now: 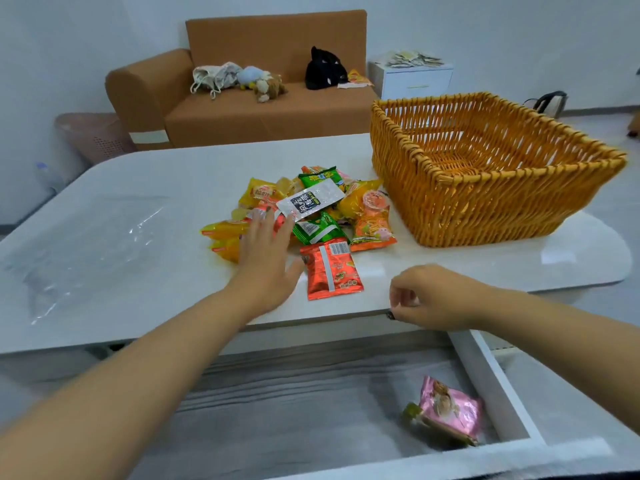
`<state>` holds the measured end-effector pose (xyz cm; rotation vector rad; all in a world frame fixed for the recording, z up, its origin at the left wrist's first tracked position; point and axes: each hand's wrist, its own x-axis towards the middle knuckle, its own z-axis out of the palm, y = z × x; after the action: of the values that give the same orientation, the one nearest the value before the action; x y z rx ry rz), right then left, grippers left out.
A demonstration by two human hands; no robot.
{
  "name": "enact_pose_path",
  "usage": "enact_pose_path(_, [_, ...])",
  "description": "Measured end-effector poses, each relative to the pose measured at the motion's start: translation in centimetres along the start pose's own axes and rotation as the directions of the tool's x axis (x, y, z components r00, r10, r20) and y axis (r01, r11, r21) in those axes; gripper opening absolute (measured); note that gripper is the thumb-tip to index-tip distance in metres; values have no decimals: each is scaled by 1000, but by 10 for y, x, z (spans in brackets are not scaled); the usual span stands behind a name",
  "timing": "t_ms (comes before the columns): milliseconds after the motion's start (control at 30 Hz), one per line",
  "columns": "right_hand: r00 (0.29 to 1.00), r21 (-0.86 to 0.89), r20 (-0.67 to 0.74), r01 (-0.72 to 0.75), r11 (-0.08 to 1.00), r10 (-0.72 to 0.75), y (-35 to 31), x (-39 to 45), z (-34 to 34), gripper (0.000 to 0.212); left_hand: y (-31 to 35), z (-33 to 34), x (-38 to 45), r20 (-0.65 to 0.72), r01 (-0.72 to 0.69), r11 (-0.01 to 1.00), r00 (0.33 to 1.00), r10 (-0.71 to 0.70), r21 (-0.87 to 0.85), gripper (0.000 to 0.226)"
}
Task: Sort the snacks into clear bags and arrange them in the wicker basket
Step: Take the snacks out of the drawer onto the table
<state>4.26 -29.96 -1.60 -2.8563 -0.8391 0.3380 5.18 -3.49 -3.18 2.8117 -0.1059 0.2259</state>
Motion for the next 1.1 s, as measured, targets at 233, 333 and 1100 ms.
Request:
enact_pose_path(233, [976,-217,159,180,959,-147,21,-50,74,54,62,70,-120,286,-97,993,952,112,-66,71])
enact_pose_path(333, [862,-116,471,-151,982,188,32,-61,104,107,61,83,-135,302,-46,998,952,56,-40,67])
enact_pose_path(1100, [877,-126,465,-70,989,122,-26,-23,94,10,8,50,-144,293,-227,943,944,152,244,85])
